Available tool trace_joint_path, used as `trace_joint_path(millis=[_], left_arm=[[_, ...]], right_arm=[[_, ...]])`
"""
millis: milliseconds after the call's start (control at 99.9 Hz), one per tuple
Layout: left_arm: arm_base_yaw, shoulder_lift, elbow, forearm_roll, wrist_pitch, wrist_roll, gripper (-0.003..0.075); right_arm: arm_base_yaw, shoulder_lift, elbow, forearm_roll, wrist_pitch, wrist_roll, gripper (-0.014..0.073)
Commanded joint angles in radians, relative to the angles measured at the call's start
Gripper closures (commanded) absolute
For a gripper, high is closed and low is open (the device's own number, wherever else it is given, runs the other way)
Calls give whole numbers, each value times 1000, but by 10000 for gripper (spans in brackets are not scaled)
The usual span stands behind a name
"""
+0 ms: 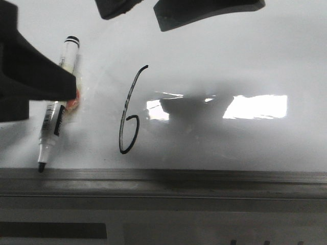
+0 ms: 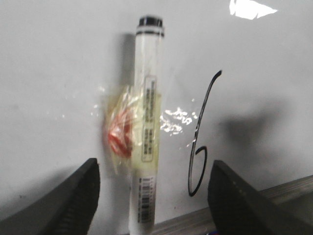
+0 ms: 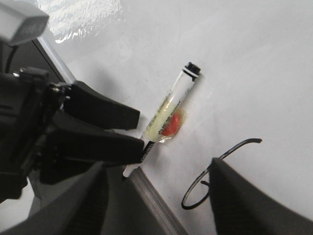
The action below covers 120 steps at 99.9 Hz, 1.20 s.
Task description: Write number 6 on whiteboard
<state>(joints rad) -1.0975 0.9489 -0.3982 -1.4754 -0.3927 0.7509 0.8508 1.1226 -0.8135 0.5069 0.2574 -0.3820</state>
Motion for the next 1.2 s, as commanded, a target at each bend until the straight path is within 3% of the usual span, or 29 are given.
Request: trace_joint_path(millis=[0,50,150,250,440,661,961,1191], left_arm=[[1,-75,-24,18,-44,66,290],[1,-109,-24,18,-48,78,325],[1,-197,-20,18,-47,89,517],[1,-274,-8,52,-44,89,738],[1,-402,45,157,-29,89,741],[1,-519,127,287,75,89,741],[1,-597,206,313,179,89,741],[1,-597,213,309,185,89,741]], right_arm=[[-6,-26,-32,9,-66,-11,317],[-6,-30,-32,9,-64,-11,422],[-6,-52,-32,-4,-63,-11,644],[-6,-98,-30,-30,-64,-11,657],[-6,-227,23,-128,-77,-11,657],[-6,-443,212,-180,-148,-11,657],[-6,-817,523,-181,-180,-11,657],[-6,-973,607,-181,-182,-11,657]])
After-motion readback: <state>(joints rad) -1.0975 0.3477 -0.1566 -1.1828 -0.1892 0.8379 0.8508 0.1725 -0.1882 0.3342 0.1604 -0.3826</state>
